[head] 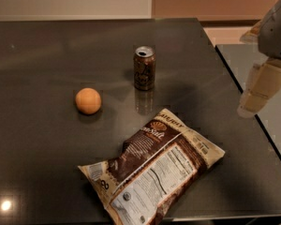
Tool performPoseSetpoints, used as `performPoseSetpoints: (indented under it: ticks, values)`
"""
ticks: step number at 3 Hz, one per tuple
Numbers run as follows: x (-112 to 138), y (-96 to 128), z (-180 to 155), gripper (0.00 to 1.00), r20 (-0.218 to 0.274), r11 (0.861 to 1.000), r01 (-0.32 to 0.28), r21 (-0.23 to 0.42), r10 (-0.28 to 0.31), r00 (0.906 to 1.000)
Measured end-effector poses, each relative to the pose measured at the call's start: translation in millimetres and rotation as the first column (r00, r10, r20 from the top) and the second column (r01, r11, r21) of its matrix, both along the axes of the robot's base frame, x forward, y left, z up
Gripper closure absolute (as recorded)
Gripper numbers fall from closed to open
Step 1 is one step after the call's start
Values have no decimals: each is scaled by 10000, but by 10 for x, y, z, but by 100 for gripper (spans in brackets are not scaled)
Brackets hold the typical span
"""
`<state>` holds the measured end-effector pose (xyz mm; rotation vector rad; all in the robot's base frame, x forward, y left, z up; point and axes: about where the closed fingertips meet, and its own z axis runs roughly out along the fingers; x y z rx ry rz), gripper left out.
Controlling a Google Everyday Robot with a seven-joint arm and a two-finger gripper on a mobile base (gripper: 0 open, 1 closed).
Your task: Move orange can near brown chip bag
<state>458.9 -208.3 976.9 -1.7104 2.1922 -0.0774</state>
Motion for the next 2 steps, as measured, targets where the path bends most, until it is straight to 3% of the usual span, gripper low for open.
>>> performPoseSetpoints:
  ticks: [2]
  values:
    - [793,442,-221,0,232,9918,-375,1220,349,9991]
